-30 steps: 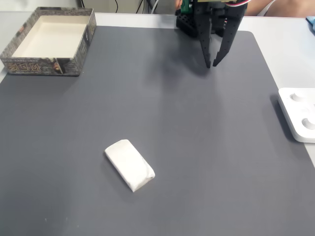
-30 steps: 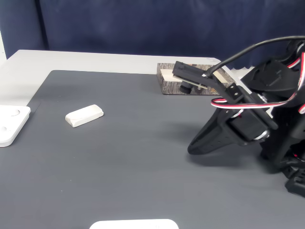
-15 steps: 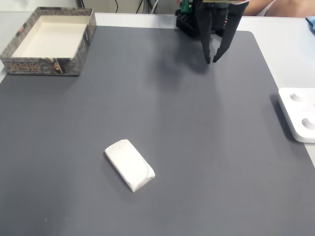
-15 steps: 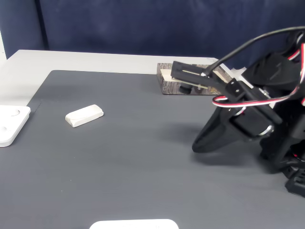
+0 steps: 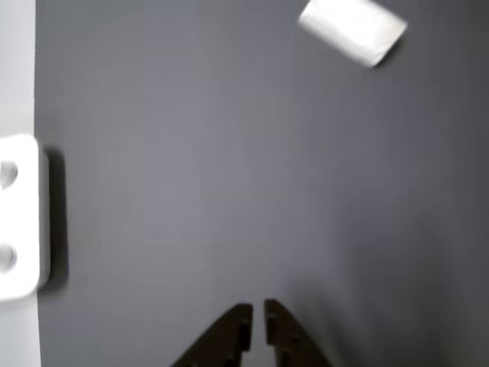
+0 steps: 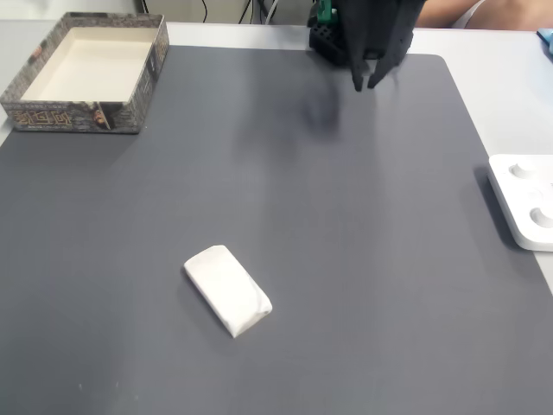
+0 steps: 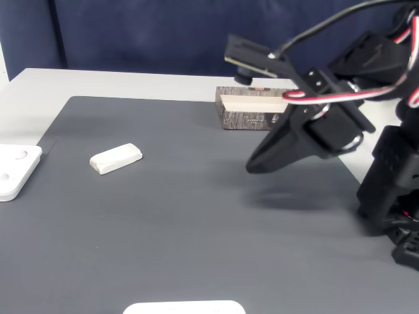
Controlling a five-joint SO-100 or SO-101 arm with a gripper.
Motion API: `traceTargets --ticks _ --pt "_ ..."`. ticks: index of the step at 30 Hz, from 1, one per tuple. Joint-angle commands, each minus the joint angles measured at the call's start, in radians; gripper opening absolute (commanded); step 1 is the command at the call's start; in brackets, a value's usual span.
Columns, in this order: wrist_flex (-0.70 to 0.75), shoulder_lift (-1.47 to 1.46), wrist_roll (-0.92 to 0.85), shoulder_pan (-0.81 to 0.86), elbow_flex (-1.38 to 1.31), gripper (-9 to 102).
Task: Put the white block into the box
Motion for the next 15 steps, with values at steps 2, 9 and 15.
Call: traceTargets --ticks 2,9,15 --pt "-0.051 -0.117 0.005 0.064 -0.175 -2" --pt "-0.057 -0.268 0.009 0.114 -0.255 -2" --pt "-0.067 -0.399 0.014 0.153 -0.359 -2"
